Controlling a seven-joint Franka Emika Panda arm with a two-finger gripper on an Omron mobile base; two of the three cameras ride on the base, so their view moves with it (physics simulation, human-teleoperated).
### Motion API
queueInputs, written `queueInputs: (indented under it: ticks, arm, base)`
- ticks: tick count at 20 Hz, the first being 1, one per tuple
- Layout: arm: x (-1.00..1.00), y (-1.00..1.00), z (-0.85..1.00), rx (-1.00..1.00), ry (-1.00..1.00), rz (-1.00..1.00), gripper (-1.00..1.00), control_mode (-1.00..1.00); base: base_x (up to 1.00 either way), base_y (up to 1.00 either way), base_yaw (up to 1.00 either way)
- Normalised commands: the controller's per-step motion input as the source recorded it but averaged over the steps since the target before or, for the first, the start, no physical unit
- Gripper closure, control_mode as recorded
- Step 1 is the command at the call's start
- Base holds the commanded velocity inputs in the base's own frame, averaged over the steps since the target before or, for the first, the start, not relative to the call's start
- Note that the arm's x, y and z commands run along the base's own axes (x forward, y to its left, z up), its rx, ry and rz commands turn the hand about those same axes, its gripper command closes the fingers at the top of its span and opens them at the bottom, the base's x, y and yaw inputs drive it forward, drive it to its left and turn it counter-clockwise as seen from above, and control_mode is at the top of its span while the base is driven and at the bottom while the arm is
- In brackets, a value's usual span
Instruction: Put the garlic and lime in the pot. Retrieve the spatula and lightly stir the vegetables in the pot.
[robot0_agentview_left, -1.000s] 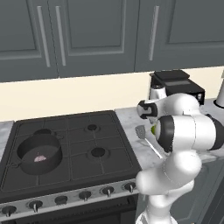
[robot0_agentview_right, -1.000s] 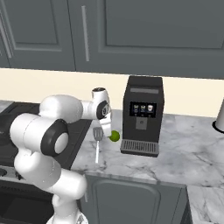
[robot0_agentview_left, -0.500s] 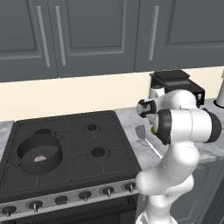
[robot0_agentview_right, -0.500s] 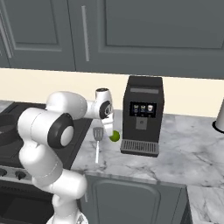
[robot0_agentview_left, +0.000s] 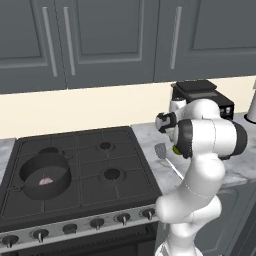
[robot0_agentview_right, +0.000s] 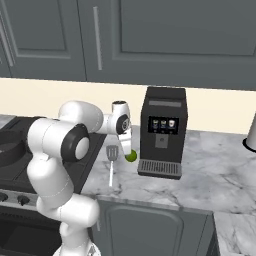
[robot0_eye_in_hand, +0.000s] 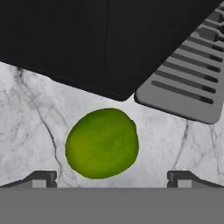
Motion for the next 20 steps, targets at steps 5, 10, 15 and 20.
queueInputs:
  ticks: [5, 10, 15, 20]
  arm:
    - [-0.01, -0.08, 0.00, 0.00, -0.01, 0.00, -1.00, -1.00]
    - [0.00, -0.22, -0.13, 0.00, 0.00, 0.00, -1.00, -1.00]
    - [0.00, -0.01, -0.22, 0.00, 0.00, 0.00, -1.00, -1.00]
    - [0.00, 0.00, -0.28, 0.00, 0.00, 0.00, -1.00, -1.00]
  base:
    - [0.00, 0.00, 0.00]
    - [0.00, 0.00, 0.00]
    - [0.00, 0.00, 0.00]
    - [0.00, 0.00, 0.00]
